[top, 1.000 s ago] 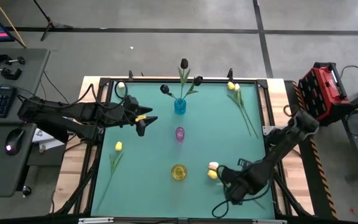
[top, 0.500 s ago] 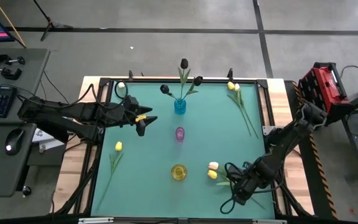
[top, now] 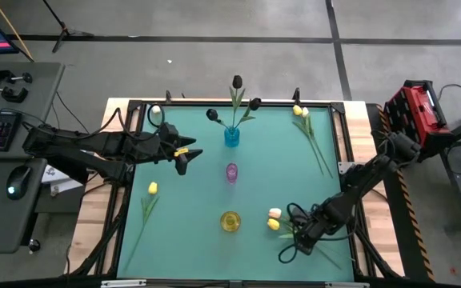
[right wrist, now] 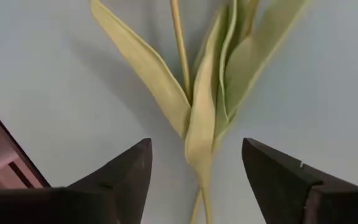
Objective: Sort flowers into vase by color
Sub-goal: Put the bottom yellow tulip into the violet vase
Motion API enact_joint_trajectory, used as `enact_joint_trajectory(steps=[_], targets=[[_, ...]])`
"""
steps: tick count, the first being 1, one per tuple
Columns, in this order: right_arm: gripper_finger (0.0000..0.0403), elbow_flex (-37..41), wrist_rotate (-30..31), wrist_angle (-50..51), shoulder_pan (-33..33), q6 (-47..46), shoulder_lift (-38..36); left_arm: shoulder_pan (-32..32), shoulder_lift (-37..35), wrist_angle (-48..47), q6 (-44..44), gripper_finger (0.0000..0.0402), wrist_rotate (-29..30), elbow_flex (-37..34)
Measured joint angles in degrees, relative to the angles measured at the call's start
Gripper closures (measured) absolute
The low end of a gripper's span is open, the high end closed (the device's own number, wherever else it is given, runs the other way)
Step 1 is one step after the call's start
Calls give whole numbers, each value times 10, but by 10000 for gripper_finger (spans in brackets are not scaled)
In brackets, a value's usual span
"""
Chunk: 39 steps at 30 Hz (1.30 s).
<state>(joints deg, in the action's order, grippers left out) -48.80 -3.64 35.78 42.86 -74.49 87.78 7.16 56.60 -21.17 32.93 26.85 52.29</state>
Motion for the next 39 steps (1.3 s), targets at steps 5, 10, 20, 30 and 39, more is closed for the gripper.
enact_joint_trajectory(steps=[5, 10, 20, 30, 39], targets=[[188, -2, -10, -13, -1, 11, 31, 0, 0, 1, 0, 156, 10, 0], [192, -3, -29, -18, -5, 9, 61, 0, 0, 1, 11, 156, 14, 0], [333, -57, -21, 67, -4, 4, 64, 0, 0, 1, 14, 156, 14, 0], [356, -148, -3, 173, -5, 79, 63, 0, 0, 0, 0, 156, 14, 0], [396, -161, 96, 136, -5, 130, 43, 0, 0, 0, -1, 156, 5, 0]])
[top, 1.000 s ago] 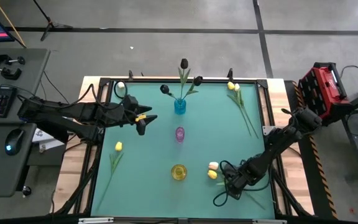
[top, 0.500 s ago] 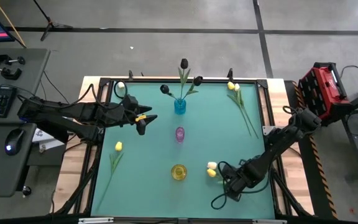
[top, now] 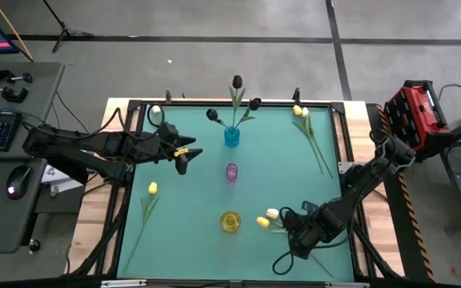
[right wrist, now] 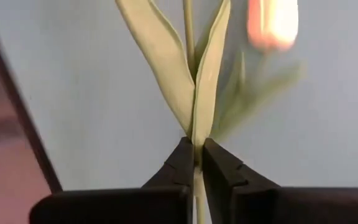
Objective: Sort flowers into vase by color
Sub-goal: Put the bottom yellow tulip into the violet vase
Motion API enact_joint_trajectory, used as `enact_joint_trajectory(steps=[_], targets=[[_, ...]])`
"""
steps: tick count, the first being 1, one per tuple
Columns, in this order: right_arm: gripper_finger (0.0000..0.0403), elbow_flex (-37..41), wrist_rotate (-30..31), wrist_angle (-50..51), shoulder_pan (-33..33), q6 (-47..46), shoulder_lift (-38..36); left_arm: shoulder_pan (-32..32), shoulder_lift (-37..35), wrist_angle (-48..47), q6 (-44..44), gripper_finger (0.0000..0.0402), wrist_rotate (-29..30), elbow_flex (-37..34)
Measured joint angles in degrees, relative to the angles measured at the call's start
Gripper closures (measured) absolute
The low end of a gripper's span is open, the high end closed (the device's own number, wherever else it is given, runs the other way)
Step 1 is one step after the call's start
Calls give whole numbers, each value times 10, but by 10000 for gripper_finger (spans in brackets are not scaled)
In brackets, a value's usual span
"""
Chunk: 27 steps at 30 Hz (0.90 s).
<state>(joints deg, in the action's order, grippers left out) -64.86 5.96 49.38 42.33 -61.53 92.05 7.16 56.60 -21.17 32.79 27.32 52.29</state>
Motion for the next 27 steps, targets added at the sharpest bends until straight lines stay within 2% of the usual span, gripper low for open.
enact_joint_trajectory(steps=[3, 7, 15, 21, 24, 27], targets=[[400, 0, 73, -58, -12, 23, -11, 0, 0, 0, 0, 156, 0, 0], [401, 0, 157, -183, -47, 104, -14, 0, 0, 0, 2, 156, 3, 0], [402, 0, 288, -417, -177, 310, -14, 0, 0, 28, 2, 156, 4, 0], [402, 0, 264, -582, -275, 422, -14, 10, -7, 103, -6, 156, -59, 0], [403, 1, 227, -655, -306, 460, -14, 34, -17, 150, -31, 156, -100, 0], [403, 1, 188, -715, -331, 483, -14, 74, -35, 183, -60, 156, -114, 0]])
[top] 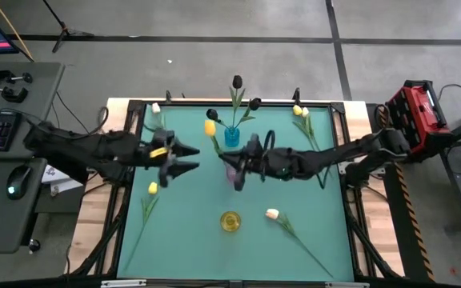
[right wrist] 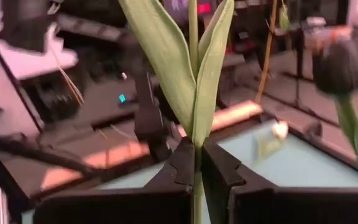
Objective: Sort flowers into vase by color
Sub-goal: Put the bottom yellow tulip into the violet vase
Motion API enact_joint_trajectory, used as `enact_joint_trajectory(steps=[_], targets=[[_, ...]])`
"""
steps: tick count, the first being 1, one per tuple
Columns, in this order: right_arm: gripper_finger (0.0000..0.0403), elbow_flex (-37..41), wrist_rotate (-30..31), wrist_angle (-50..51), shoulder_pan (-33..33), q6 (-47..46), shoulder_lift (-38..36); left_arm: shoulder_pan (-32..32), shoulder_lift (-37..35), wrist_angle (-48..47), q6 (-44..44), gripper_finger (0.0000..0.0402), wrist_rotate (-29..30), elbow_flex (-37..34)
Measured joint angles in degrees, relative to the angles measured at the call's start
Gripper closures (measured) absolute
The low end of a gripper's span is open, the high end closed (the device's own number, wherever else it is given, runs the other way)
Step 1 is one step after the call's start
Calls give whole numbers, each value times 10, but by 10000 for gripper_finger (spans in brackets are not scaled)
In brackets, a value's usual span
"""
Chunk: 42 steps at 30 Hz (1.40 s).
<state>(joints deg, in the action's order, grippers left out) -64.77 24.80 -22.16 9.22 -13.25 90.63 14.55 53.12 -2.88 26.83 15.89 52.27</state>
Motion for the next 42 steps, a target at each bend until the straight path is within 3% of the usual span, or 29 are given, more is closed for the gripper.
enact_joint_trajectory(steps=[5, 8, 12, 19, 42], targets=[[403, 85, -41, -209, -40, -4, 0, 83, -25, 66, -63, 156, 27, 0], [403, 165, -40, -342, -59, -30, 0, 127, -34, 89, -91, 156, 91, 0], [403, 212, -39, -432, -69, -16, 1, 168, -35, 88, -121, 156, 178, 0], [403, 210, -39, -364, -74, 39, 1, 177, -32, 88, -130, 156, 247, 0], [403, 210, -51, -359, -111, 57, 7, 177, -32, 92, -120, 156, 285, 0]])
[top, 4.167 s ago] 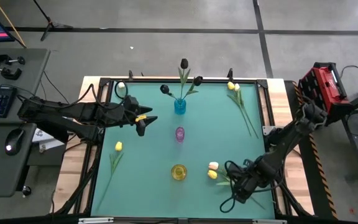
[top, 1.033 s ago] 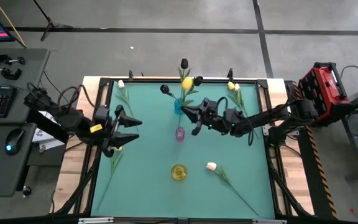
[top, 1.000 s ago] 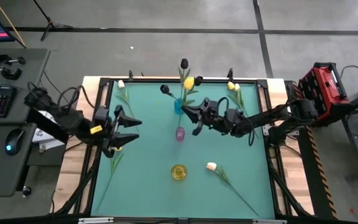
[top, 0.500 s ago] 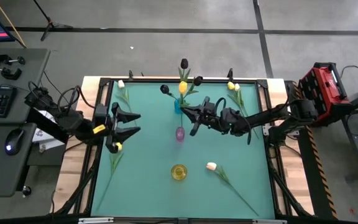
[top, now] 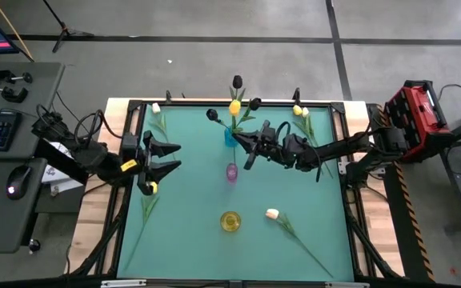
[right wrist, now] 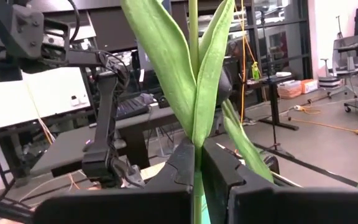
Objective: Sort flowers into vase by color
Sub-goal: Put the bottom yellow tulip into the violet vase
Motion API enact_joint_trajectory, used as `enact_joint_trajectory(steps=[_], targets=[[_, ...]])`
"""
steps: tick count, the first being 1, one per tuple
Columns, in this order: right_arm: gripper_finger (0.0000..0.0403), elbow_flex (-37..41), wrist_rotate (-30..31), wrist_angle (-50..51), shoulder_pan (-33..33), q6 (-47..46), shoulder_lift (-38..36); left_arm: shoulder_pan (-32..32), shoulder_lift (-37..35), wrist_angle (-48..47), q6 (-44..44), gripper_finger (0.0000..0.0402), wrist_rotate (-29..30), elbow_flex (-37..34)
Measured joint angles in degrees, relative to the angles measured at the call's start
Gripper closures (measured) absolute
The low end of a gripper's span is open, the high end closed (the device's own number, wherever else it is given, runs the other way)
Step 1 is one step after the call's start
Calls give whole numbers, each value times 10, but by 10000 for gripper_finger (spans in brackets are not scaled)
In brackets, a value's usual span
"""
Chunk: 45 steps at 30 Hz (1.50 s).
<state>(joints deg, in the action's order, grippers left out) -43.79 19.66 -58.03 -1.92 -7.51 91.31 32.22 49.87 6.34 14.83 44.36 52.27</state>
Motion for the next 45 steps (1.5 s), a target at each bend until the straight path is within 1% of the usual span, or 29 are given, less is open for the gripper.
enact_joint_trajectory(steps=[4, 16, 23, 27, 29, 31, 34, 36, 38, 45], targets=[[403, 0, 0, -1, -3, -5, 5, 0, 0, 0, 0, 156, 13, 0], [403, -9, -4, -13, -4, -15, 39, 0, 0, 12, 0, 156, 26, 0], [403, -7, -8, 8, 0, -17, 42, 0, 0, 13, 0, 156, 26, 0], [403, -7, -13, 7, 9, -48, 41, 0, 0, 13, 2, 156, 26, 0], [403, -7, -19, 11, 13, -58, 41, 0, 0, 13, 19, 156, 28, 0], [403, -7, -22, 30, 17, -60, 36, 0, 0, 13, 26, 156, 28, 0], [398, -7, -22, 89, 20, -74, 19, 0, 0, 13, 23, 156, 28, 0], [382, -7, -23, 134, 19, -101, 1, 0, 0, 13, 18, 156, 28, 0], [354, -7, -32, 183, 18, -115, -20, 0, 0, 13, 11, 156, 28, 0], [222, -7, -44, 340, 21, -117, -97, 0, 0, 11, 0, 156, 28, 0]])
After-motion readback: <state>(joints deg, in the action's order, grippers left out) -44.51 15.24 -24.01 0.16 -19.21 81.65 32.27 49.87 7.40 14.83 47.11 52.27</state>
